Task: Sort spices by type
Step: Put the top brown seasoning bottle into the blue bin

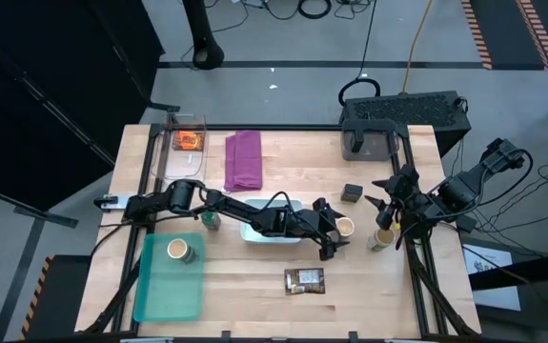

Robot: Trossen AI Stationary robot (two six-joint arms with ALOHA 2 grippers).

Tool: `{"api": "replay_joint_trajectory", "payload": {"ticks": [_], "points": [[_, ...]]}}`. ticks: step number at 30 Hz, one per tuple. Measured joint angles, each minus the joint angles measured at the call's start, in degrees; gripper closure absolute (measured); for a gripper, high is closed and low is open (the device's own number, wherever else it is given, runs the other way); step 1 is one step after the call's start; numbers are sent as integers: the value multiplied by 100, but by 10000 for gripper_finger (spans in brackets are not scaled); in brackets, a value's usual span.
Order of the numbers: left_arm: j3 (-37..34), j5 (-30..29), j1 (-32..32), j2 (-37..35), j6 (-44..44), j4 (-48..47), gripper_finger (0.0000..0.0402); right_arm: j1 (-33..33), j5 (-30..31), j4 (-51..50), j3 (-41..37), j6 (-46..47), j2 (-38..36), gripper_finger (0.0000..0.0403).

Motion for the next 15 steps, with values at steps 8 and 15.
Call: {"api": "replay_joint_trajectory", "payload": {"ticks": [8, 15], "points": [[0, -34, 24, 0, -2, 57, 4, 0, 87, 2, 0, -61, 0, 193], [-2, -76, 35, -2, -2, 155, 4, 0, 94, 2, 0, -102, 0, 193]]}}
